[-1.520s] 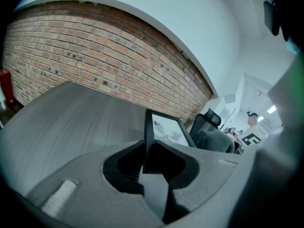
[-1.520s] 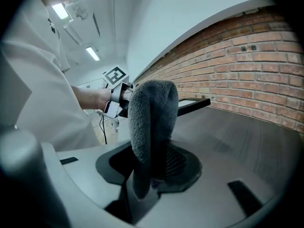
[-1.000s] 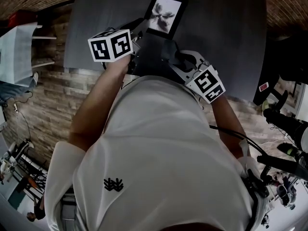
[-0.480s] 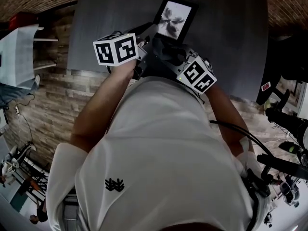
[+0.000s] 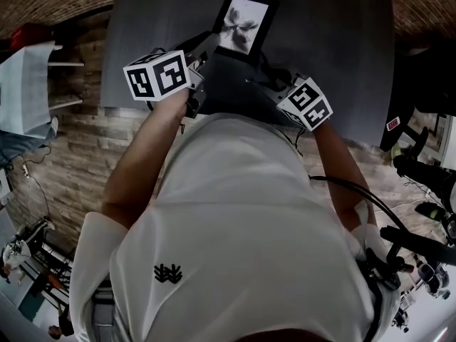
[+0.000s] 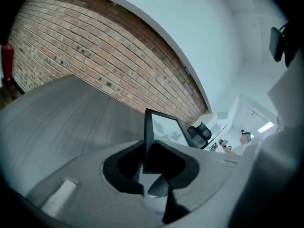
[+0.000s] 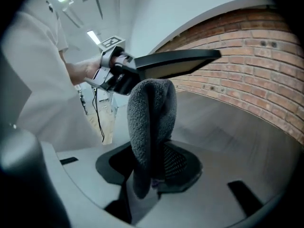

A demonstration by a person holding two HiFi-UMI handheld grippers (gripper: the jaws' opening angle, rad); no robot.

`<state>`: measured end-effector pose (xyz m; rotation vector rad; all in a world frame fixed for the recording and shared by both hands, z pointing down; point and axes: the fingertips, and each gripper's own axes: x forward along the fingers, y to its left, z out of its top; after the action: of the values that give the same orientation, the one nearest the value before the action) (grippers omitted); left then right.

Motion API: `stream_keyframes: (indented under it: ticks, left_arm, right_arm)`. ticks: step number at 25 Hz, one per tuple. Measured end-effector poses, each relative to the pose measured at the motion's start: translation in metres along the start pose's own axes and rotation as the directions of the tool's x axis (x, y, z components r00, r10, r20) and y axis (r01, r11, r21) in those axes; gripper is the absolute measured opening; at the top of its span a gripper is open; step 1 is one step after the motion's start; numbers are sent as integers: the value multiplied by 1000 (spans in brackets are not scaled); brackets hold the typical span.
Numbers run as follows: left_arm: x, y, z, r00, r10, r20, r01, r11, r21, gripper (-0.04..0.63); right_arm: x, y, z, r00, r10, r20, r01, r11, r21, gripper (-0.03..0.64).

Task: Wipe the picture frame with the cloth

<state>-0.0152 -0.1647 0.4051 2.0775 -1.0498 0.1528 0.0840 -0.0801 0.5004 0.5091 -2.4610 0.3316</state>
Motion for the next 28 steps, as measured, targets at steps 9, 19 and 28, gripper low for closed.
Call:
stream_keyframes:
  ticks: [9, 19, 28]
  left_arm:
    - [5, -15, -20, 997, -58, -57, 59, 998, 16, 77]
    - [4, -24, -30, 996, -81, -48, 82, 997, 12, 75]
    - [1, -27, -28, 996, -83, -31, 83, 996, 16, 77]
  right_arm:
    - [-54, -82, 23, 977, -170, 125, 148, 975, 166, 143]
    - [-40, -35, 29, 981, 14, 192, -47, 984, 172, 143]
    - [-31, 22, 12, 949, 277, 148, -292, 952, 89, 143]
